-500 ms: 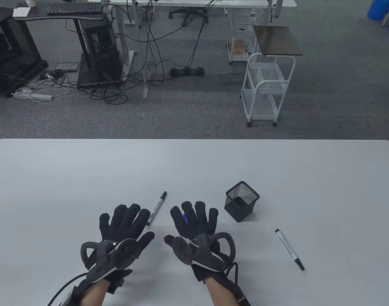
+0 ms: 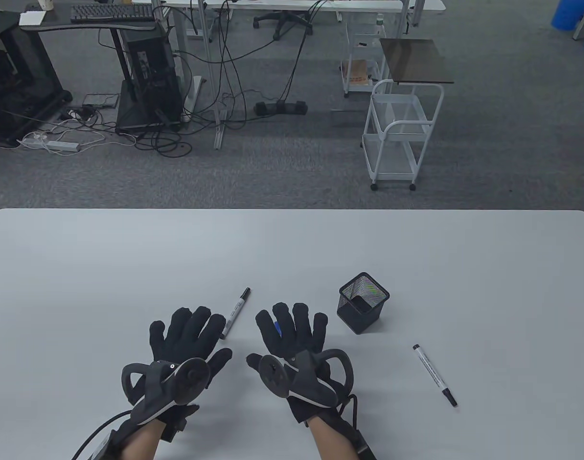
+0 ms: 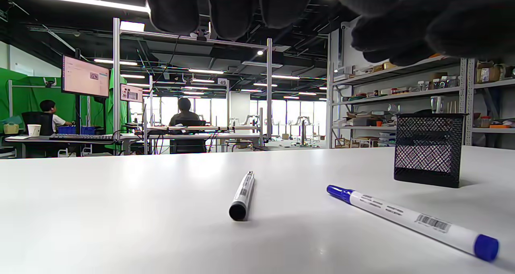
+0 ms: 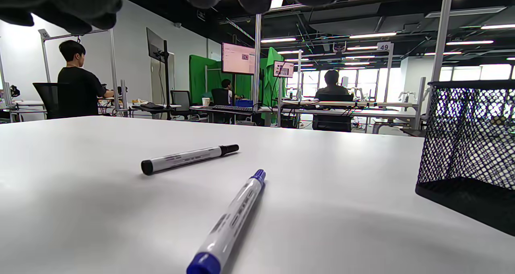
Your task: Insert the markers into the pen holder
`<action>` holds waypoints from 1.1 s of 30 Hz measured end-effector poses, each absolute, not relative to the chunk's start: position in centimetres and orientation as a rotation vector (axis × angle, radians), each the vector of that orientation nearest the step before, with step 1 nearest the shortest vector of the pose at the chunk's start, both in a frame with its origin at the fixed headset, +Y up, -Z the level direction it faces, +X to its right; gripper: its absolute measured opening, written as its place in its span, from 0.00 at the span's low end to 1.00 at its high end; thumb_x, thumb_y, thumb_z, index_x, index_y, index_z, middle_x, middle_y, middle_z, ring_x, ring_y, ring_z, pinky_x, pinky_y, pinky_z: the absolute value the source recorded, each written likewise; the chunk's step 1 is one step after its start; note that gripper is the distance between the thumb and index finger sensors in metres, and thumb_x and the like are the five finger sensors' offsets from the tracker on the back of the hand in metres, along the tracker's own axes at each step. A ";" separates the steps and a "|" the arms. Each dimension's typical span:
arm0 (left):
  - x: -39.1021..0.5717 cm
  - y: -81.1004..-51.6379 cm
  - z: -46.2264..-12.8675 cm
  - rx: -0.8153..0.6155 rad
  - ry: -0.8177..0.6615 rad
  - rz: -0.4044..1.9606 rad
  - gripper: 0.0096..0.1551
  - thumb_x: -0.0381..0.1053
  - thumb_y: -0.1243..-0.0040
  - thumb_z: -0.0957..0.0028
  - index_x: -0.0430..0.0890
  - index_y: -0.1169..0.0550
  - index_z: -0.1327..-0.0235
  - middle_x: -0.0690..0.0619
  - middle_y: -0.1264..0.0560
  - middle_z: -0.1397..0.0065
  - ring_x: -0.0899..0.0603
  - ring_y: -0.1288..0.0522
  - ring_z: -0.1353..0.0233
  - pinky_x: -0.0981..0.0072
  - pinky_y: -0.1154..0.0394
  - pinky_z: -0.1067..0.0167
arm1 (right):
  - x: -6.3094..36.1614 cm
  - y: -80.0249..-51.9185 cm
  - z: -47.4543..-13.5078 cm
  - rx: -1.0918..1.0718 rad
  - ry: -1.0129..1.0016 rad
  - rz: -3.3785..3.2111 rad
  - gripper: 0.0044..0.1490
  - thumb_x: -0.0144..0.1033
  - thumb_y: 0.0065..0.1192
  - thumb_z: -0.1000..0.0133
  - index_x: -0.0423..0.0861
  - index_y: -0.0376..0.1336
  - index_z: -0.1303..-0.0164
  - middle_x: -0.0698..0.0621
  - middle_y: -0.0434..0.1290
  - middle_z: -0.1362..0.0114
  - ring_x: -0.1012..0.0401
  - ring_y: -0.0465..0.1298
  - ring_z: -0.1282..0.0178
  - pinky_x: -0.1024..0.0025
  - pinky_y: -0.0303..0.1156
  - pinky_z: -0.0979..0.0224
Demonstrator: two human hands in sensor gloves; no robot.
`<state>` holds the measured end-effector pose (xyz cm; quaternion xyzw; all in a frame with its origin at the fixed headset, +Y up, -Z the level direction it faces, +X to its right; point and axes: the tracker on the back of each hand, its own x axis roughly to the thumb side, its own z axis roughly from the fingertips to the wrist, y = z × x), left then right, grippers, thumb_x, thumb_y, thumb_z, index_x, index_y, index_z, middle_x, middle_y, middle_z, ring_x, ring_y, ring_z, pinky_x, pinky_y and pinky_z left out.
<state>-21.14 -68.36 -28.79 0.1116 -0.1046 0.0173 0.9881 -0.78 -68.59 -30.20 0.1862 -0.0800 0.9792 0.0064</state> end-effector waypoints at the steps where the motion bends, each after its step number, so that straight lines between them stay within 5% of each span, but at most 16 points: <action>1: -21.2 -68.4 -28.8 0.225 -0.209 0.036 0.40 0.72 0.57 0.39 0.64 0.42 0.12 0.55 0.43 0.06 0.33 0.45 0.07 0.23 0.51 0.19 | -0.8 -68.6 -30.2 0.582 -0.252 3.062 0.52 0.68 0.41 0.36 0.51 0.40 0.07 0.39 0.41 0.05 0.33 0.45 0.08 0.28 0.35 0.21; 9: -21.2 -68.5 -29.1 0.223 -0.169 0.040 0.42 0.72 0.52 0.40 0.61 0.43 0.12 0.51 0.44 0.06 0.30 0.42 0.09 0.25 0.48 0.18 | -0.5 -68.1 -30.1 0.579 -0.278 3.045 0.52 0.68 0.42 0.37 0.51 0.40 0.07 0.39 0.41 0.05 0.33 0.45 0.08 0.28 0.35 0.21; 14: -20.7 -68.9 -29.8 0.183 -0.083 0.067 0.44 0.71 0.46 0.41 0.59 0.41 0.12 0.48 0.39 0.09 0.33 0.33 0.13 0.37 0.39 0.16 | 0.0 -67.8 -30.1 0.572 -0.282 3.018 0.52 0.68 0.42 0.37 0.51 0.40 0.07 0.39 0.41 0.05 0.33 0.45 0.08 0.28 0.35 0.20; 24: -18.5 -69.7 -36.0 -0.044 0.043 -0.091 0.42 0.68 0.39 0.43 0.52 0.31 0.18 0.48 0.26 0.21 0.40 0.20 0.26 0.46 0.27 0.23 | 0.1 -67.7 -30.0 0.574 -0.287 3.006 0.52 0.68 0.42 0.37 0.50 0.41 0.07 0.38 0.42 0.05 0.32 0.46 0.08 0.28 0.36 0.21; 33: -16.6 -73.5 -40.5 -0.239 0.182 -0.196 0.41 0.66 0.34 0.46 0.49 0.26 0.22 0.47 0.21 0.27 0.43 0.15 0.33 0.50 0.22 0.28 | -0.2 -68.0 -30.0 0.587 -0.265 3.037 0.52 0.68 0.43 0.37 0.50 0.42 0.07 0.38 0.43 0.05 0.32 0.47 0.09 0.28 0.37 0.21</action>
